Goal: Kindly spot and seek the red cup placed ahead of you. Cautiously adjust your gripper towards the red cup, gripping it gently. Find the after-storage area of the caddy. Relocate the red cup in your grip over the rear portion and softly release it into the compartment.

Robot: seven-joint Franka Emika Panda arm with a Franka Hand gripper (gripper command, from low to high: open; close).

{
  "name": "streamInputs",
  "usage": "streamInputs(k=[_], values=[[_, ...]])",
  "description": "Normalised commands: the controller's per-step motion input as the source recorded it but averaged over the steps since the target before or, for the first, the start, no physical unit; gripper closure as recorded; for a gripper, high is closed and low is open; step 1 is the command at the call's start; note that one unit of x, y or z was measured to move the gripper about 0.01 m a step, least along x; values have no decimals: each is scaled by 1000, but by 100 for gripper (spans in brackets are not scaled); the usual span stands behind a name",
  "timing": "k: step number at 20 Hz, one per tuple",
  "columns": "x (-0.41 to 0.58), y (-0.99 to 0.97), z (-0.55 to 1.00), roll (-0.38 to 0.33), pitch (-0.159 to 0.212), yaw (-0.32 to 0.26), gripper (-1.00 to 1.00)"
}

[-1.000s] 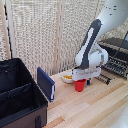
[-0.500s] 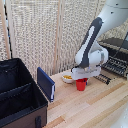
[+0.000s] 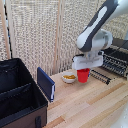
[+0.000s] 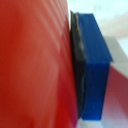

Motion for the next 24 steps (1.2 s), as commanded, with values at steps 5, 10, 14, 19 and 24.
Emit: streamInputs(k=[5, 10, 14, 19, 24], values=[[418, 284, 854, 60, 110, 11, 100], [687, 459, 863, 24, 139, 35, 100], [696, 600, 843, 22, 153, 46, 100], [571, 737, 662, 0, 79, 21, 100], [406, 819, 513, -3, 6, 1, 100]])
